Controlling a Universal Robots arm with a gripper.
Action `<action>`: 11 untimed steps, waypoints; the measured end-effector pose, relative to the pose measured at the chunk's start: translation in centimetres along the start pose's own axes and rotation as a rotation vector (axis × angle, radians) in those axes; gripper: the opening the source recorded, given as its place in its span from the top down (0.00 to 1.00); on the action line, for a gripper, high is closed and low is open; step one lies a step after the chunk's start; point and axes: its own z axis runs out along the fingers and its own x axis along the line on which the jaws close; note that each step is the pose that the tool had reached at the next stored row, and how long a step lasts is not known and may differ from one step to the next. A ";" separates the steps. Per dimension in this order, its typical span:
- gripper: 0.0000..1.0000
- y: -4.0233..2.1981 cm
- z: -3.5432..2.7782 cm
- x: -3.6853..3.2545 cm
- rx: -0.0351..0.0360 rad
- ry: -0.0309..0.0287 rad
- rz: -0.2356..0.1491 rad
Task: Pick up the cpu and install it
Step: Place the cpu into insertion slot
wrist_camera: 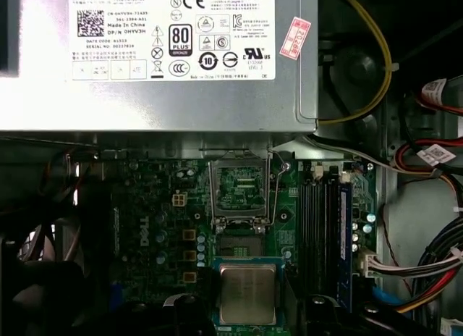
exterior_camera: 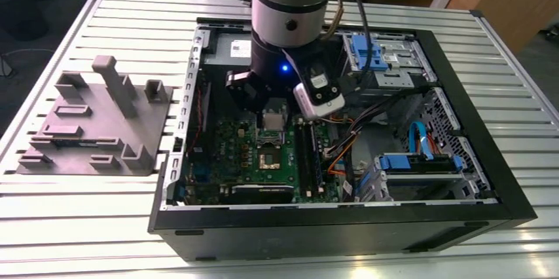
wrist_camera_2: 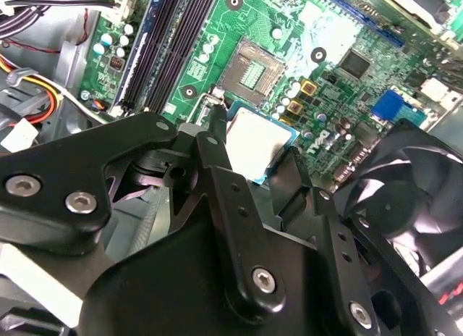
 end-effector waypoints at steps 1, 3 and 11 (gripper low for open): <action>0.53 0.00 0.18 -0.01 0.0000 0.0000 0.000; 0.53 0.00 0.53 -0.02 0.0001 0.0001 0.000; 0.53 0.00 2.01 -0.04 -0.0001 0.0000 0.000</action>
